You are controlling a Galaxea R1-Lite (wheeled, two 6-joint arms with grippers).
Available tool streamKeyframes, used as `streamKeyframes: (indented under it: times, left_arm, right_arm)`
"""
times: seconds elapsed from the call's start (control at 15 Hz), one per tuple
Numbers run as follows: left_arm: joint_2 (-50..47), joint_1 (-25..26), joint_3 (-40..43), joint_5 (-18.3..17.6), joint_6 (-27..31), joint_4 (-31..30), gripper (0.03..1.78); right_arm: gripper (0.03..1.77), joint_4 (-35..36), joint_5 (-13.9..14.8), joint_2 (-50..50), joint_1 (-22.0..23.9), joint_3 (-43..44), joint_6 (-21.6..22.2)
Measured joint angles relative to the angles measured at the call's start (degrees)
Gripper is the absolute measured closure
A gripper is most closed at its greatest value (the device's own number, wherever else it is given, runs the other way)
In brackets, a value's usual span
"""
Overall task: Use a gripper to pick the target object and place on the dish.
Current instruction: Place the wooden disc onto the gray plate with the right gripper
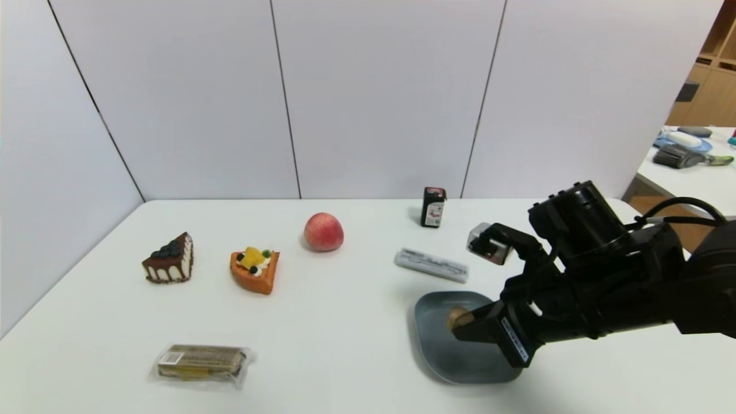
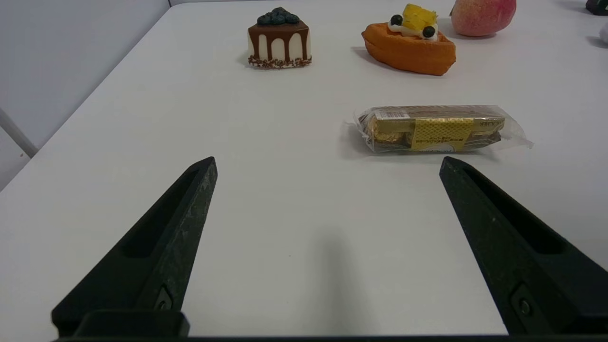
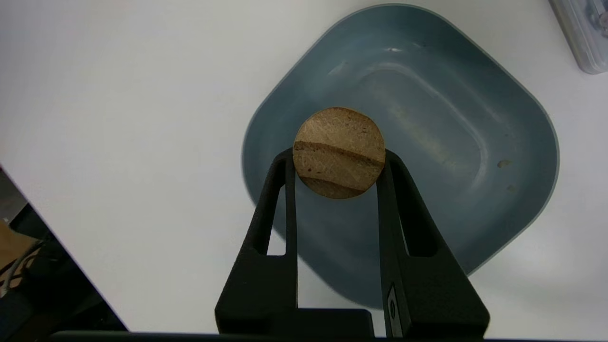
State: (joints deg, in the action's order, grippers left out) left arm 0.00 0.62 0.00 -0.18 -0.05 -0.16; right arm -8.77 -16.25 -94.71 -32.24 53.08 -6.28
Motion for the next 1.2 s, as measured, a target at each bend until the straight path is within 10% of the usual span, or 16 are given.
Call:
streamKeyframes:
  times: [0.73, 1.2]
  left_arm:
    - [0.0, 0.0, 0.0, 0.0, 0.0, 0.0, 0.12]
    - [0.0, 0.0, 0.0, 0.0, 0.0, 0.0, 0.12]
  right_arm:
    - [1.33, -0.2, 5.4, -6.5, -0.3, 2.6, -1.4]
    - [0.61, -0.6, 5.4, -6.2, -0.3, 2.1, -1.3]
